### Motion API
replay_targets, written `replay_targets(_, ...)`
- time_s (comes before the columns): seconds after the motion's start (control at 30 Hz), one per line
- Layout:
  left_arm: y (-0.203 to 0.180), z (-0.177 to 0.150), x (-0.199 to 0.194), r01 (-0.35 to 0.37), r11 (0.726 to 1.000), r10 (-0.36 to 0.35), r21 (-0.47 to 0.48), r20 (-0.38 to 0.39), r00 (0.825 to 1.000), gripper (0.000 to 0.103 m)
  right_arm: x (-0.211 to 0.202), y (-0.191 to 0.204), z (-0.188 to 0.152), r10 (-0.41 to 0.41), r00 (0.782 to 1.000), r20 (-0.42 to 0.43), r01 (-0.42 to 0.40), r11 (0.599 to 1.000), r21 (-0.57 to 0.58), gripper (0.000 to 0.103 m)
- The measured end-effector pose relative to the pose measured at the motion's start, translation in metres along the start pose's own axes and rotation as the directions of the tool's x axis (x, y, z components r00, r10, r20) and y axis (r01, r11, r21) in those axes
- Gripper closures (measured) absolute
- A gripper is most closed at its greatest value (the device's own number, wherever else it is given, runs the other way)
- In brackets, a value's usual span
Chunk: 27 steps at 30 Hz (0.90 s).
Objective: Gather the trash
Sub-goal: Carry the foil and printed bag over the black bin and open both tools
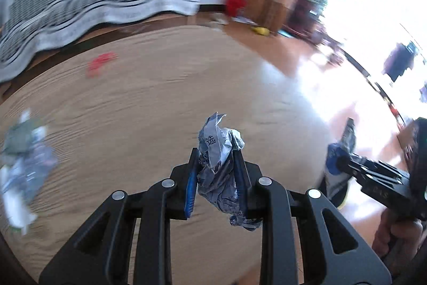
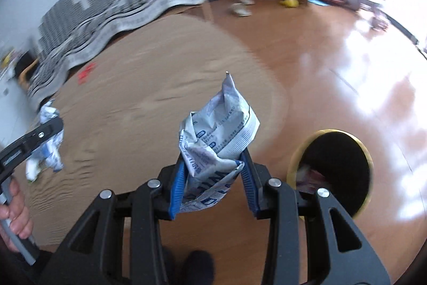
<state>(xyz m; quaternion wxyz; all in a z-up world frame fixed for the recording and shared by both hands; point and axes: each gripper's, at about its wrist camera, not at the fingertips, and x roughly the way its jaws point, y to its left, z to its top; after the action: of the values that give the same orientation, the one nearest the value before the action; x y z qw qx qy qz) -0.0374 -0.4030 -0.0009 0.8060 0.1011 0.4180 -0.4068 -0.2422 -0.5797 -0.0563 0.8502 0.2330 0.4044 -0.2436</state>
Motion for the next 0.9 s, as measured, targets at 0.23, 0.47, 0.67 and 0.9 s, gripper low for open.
replay_targets(0.23, -0.119, -0.006, 0.042, 0.157, 0.975, -0.158, 0.159, -0.004, 0.987, 0.078, 0.008, -0.123, -0.026, -0.153, 0.988, -0.022, 0.155, 0.972, 0.178, 0.065)
replay_targets(0.47, -0.208, -0.022, 0.091, 0.257, 0.917, -0.246, 0.303, -0.077, 0.966, 0.078, 0.035, -0.199, -0.049, -0.178, 0.975, -0.133, 0.21, 0.934, 0.289, 0.065)
replay_targets(0.67, -0.241, -0.026, 0.121, 0.308, 0.889, -0.275, 0.338, -0.142, 0.951, 0.078, 0.053, -0.217, -0.057, -0.183, 0.969, -0.169, 0.228, 0.924, 0.308, 0.064)
replay_targets(0.9, -0.252, -0.024, 0.141, 0.325, 0.889, -0.283, 0.324, -0.169, 0.944, 0.078, 0.054, -0.229, -0.064, -0.185, 0.968, -0.169, 0.232, 0.917, 0.324, 0.064)
